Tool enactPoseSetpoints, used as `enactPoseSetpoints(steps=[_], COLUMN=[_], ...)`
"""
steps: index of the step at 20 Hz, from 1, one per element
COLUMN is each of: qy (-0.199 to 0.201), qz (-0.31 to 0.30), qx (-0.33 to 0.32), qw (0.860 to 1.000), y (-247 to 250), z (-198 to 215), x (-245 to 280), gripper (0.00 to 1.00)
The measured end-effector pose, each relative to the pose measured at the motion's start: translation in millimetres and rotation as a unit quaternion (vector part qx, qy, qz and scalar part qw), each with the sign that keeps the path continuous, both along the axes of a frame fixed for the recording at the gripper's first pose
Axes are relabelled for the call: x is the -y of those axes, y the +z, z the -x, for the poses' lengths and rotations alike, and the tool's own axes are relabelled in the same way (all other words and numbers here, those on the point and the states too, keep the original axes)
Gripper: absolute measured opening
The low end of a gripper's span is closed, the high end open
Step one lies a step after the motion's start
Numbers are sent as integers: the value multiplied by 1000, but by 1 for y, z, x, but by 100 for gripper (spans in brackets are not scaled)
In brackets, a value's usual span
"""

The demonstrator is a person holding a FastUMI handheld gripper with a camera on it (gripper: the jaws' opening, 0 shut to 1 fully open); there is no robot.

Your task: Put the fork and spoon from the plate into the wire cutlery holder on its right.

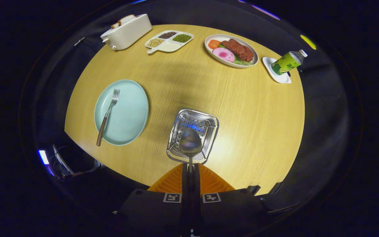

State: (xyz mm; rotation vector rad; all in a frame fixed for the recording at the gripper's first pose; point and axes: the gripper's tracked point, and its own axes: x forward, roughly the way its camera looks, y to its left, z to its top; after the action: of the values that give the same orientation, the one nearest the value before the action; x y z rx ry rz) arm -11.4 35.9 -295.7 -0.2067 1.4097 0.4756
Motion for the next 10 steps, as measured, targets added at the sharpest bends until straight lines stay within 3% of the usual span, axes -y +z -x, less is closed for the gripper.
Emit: enactPoseSetpoints(steps=[10], qy=[-38], qz=[2], qx=[0], qw=[999], y=[-7], z=[-23], x=[5], gripper=[12])
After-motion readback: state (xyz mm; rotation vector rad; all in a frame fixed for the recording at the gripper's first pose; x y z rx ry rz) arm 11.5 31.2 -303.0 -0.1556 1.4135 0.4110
